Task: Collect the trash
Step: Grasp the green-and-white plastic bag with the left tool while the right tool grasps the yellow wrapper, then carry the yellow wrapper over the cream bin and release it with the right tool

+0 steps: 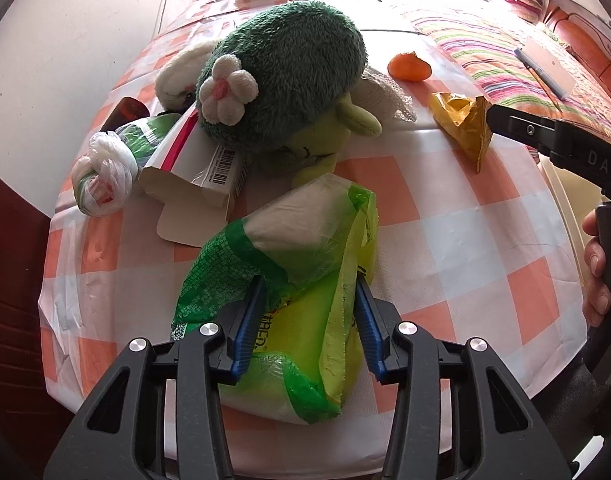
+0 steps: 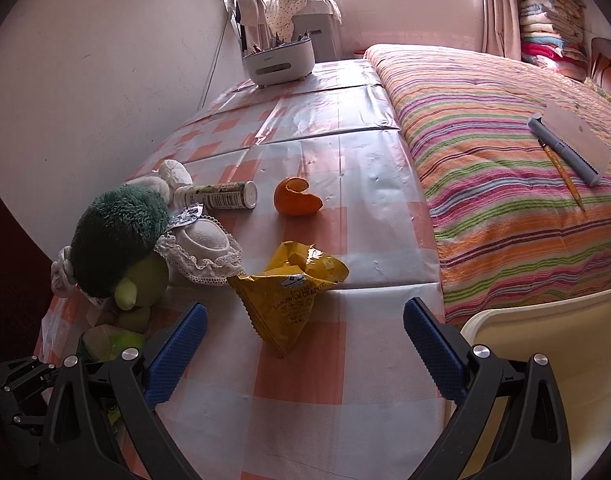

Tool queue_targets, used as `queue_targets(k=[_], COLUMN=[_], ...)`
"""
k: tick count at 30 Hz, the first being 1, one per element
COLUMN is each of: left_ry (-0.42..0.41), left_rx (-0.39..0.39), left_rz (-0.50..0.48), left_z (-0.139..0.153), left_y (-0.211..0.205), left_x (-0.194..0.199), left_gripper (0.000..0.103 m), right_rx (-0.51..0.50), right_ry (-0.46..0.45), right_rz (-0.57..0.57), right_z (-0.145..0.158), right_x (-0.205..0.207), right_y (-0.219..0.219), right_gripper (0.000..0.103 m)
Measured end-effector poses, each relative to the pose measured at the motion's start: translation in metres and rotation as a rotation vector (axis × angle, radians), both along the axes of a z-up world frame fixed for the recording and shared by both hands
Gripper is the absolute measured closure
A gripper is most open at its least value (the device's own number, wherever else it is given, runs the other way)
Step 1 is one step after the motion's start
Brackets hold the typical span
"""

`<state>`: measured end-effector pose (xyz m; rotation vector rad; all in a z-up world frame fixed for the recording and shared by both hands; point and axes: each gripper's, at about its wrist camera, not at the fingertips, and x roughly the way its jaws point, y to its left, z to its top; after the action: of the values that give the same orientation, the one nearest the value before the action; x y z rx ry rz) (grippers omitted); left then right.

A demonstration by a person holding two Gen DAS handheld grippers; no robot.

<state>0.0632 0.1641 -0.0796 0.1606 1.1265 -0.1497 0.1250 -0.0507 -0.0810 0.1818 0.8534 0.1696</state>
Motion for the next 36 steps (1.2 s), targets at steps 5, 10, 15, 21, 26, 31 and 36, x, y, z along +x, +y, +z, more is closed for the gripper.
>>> queue_targets(k=[5,10,15,21,26,31,36], left_ry=[-0.008,-0.012,-0.022,-0.046,-0.064,-0.090,-0.116], left_rx=[0.004,-0.023,-0.032,-0.043,-0.042,-0.052,-0.067], left_rz=[0.002,0.009,0.015,0.028,0.024,0.017,-0.002], left_z=[0.001,0.004,0.007,0.015,0.023,0.034,0.045], left_y=[-0.003,0.000,0.003,0.007,0.003,-0.005,-0.013], left_x=[-0.002,-0.005,-0.011,-0.018,-0.024,-0.030,-0.036], left_gripper=[0.077,0.081,0.084,0.090,0.091,0.091,0.091], right_rx=[0.011,-0.024,-0.033,-0.028,-0.011,0.008,0.027], right_ry=[0.061,0.087,0.038,-0.046,-0.093,-0.132,-0.157], right_rz=[-0.004,0.016,0.067,0.080,0.065,0.031,-0.003], right_z=[-0.014,-0.023,-0.018,-0.004,0.005,0.013,0.017], right_x=[0.016,0.021,0.011,-0.011,-0.028,-0.042,-0.054], right_y=[0.001,0.005,0.010,0.010,0.003,-0.011,-0.028], right_gripper=[0.028,0.068,0.083,0.084,0.084,0.084,0.084])
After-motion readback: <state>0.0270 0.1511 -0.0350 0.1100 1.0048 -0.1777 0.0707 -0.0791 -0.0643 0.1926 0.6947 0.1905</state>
